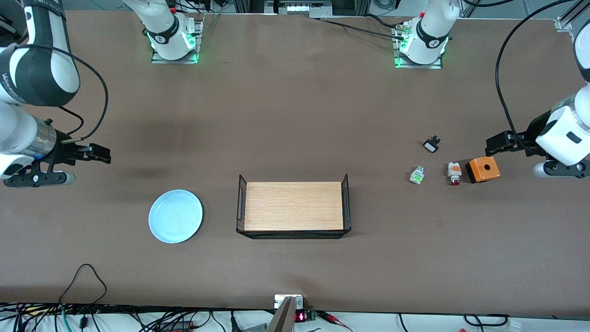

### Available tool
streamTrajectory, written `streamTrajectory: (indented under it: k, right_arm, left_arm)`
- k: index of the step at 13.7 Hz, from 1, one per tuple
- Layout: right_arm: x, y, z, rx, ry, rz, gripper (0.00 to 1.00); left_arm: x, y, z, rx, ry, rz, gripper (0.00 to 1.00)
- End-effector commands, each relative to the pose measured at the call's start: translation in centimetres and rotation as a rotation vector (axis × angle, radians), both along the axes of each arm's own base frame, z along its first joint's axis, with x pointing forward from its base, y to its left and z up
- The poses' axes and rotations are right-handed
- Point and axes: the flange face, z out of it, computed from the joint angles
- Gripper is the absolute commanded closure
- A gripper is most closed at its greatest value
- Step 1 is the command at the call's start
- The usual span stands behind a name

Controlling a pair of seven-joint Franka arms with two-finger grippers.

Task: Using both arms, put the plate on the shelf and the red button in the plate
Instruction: 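Move the right gripper toward the blue plate while the left gripper reaches the red button, then grasp the plate rim with the right gripper while the left gripper grasps the button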

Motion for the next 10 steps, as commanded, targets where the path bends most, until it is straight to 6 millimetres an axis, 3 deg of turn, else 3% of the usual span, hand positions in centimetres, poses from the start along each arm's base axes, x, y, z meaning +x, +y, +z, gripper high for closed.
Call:
streamTrajectory:
  k: [1, 6, 10]
  right_arm:
    - [1.7, 0.1, -2.3, 0.013, -0.023, -0.003, 0.00]
    - [3.6, 0.9, -7.5, 0.024, -0.037, 0.009, 0.00]
    - [6.2, 1.1, -13.4, 0.038, -0.148, 0.010, 0.00]
  left_arm:
    - [0.9, 1.5, -1.7, -0.008, 0.010, -0.035, 0.00]
    - [1.6, 3.1, -8.0, -0.010, 0.006, -0.061, 0.00]
    - [1.1, 3.2, -12.6, -0.010, 0.025, -0.060, 0.00]
